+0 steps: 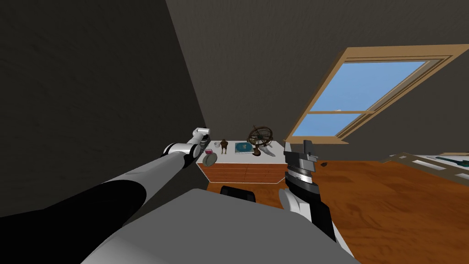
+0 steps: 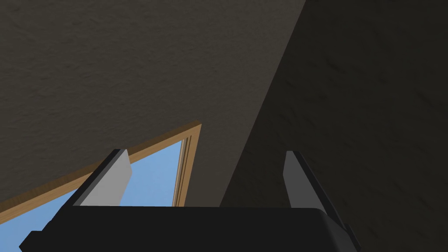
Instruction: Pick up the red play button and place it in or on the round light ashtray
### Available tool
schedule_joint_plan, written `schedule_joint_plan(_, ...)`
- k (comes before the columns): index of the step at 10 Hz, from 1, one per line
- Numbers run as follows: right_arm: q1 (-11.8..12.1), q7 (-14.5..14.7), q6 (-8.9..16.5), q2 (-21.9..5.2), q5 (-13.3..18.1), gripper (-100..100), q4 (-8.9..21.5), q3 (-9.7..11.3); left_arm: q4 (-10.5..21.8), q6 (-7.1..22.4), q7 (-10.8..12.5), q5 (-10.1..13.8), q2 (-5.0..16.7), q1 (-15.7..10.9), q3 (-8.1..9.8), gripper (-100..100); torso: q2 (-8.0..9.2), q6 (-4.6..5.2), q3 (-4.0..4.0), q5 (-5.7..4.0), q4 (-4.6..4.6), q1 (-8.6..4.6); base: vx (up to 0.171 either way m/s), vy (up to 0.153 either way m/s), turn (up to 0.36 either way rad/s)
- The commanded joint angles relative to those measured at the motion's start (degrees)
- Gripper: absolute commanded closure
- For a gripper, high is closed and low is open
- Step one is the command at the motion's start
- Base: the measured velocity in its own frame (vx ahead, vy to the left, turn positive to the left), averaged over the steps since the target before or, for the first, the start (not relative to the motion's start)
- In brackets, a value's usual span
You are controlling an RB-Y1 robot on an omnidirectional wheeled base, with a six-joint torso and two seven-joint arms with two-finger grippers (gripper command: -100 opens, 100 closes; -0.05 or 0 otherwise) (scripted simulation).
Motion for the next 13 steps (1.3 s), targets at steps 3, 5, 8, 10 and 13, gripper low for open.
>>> schedule_joint_plan(3, 0.00, 0.00, 0.00, 0.00, 0.00, 0, 0.00, 0.00, -1.27, 3.58, -0.64, -0.18, 1.24, -2.10, 0.15, -100, 0.05, 0.00, 0.03, -0.01, 0.02, 0.00, -0.012, 0.001, -0.007)
schedule_joint_plan(5, 0.00, 0.00, 0.00, 0.00, 0.00, 0, 0.00, 0.00, -2.04, 5.73, -1.02, -0.28, 1.98, -3.36, 0.24, -100, 0.05, 0.00, 0.03, -0.01, 0.02, 0.00, -0.009, 0.001, -0.005)
schedule_joint_plan(8, 0.00, 0.00, 0.00, 0.00, 0.00, 0, 0.00, 0.00, -2.10, 6.00, -1.00, -0.32, 2.00, -3.57, 0.23, 0, 0.03, 0.00, 0.02, 0.00, 0.00, 0.00, -0.003, 0.000, -0.002)
schedule_joint_plan(10, 0.00, 0.00, 0.00, 0.00, 0.00, 0, 0.00, 0.00, -2.09, 5.98, -1.00, -0.32, 2.00, -3.57, 0.23, 0, 0.01, 0.00, 0.00, 0.00, 0.00, 0.00, 0.000, 0.000, 0.000)
schedule_joint_plan(13, 0.00, 0.00, 0.00, 0.00, 0.00, 0, 0.00, 0.00, -2.09, 5.98, -1.00, -0.32, 2.00, -3.57, 0.23, 0, 0.00, 0.00, 0.00, 0.00, 0.00, 0.00, 0.000, 0.000, 0.000)
